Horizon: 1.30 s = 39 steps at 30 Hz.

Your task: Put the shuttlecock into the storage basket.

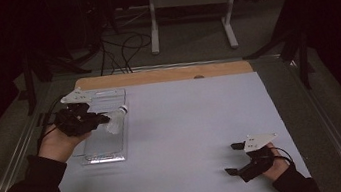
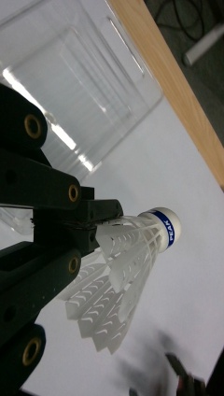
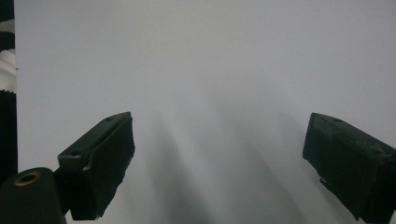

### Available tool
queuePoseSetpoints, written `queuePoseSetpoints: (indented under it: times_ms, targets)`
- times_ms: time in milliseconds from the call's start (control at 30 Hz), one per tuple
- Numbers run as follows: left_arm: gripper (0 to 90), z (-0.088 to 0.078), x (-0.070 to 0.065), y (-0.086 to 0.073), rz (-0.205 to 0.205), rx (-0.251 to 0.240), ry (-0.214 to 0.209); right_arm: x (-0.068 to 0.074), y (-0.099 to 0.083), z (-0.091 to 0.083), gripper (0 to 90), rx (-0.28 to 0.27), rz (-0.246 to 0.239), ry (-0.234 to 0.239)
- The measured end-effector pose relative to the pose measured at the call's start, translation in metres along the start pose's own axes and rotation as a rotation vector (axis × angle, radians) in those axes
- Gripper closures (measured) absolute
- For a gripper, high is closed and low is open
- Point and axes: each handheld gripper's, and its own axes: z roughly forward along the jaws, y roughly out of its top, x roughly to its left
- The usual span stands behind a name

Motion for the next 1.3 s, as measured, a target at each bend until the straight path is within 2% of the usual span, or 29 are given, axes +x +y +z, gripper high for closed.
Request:
queuePoseSetpoints:
  times_ms: [233, 400, 467, 633, 900, 1300]
  targets:
    - [90.0, -0.003, 0.005, 0.001, -0.039, -0.019, 0.079, 0.000, 0.000, 0.000, 8.9, -0.001, 0.000, 0.006]
    - [90.0, -0.004, 0.011, 0.002, -0.072, -0.057, 0.096, 0.000, 0.001, 0.000, 8.9, -0.006, 0.000, 0.008]
    - [90.0, -0.003, 0.012, 0.002, -0.076, -0.055, 0.111, 0.001, 0.001, 0.000, 8.9, -0.007, -0.001, 0.009]
    - [90.0, 0.000, 0.015, 0.003, -0.091, -0.074, 0.122, 0.001, 0.001, 0.001, 8.9, -0.009, -0.002, 0.013]
    - [90.0, 0.005, 0.020, -0.001, -0.104, -0.075, 0.141, 0.001, 0.001, 0.001, 8.9, -0.014, -0.007, 0.019]
    - [90.0, 0.019, 0.033, -0.009, -0.169, -0.120, 0.172, 0.002, 0.002, 0.003, 8.9, -0.012, -0.005, 0.027]
